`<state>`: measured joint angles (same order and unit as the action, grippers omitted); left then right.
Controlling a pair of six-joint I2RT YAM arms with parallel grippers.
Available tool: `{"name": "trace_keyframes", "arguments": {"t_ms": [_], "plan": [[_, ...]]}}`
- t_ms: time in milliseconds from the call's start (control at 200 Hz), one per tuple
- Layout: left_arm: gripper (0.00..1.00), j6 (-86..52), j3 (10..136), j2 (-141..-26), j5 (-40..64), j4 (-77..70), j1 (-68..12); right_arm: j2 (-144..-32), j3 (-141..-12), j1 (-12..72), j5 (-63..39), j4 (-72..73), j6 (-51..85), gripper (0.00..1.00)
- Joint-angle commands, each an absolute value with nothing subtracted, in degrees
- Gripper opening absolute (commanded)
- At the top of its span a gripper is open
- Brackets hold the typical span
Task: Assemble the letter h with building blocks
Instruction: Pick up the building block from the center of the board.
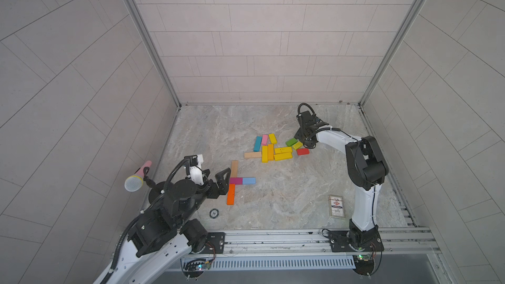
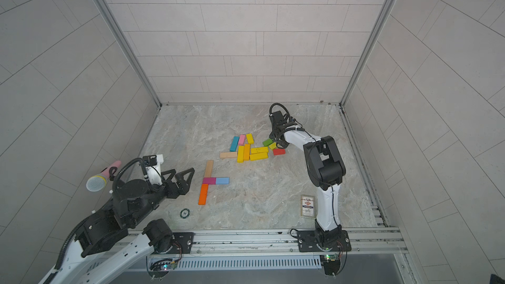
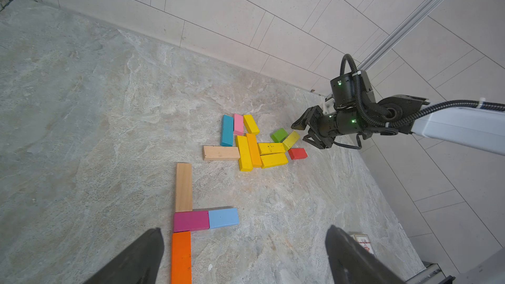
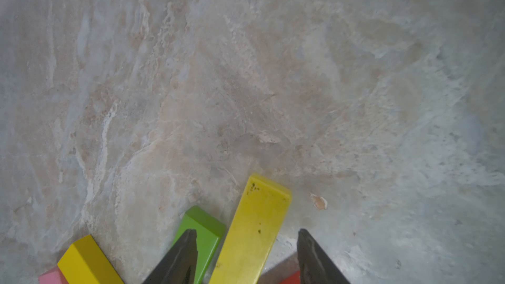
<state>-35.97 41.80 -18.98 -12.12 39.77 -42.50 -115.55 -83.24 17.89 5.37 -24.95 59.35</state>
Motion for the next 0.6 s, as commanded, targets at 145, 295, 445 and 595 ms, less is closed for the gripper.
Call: {"name": "trace_keyframes", "arguments": {"t_ms": [145,295,445,595], "plan": [[1.00,-35.11,40.88,-18.54,-11.49,39.23,-42.21,-120.48,-87.95,17.25,6.69,-30.99,62.69,0.61],[1.00,-35.20,41.05,-18.63,-11.64,39.55,-42.25,-121.97,-89.42,17.28,6.86,-32.64,62.42,0.61],[1.00,-35.40,40.87,-18.18,-12.39,39.62,-42.20,-123.21,-90.44,17.31,7.18,-34.85,61.73,0.60],[1.00,-35.55,40.96,-18.28,-13.12,39.97,-42.17,-124.25,-90.44,17.36,7.52,-36.51,60.48,0.57]]}}
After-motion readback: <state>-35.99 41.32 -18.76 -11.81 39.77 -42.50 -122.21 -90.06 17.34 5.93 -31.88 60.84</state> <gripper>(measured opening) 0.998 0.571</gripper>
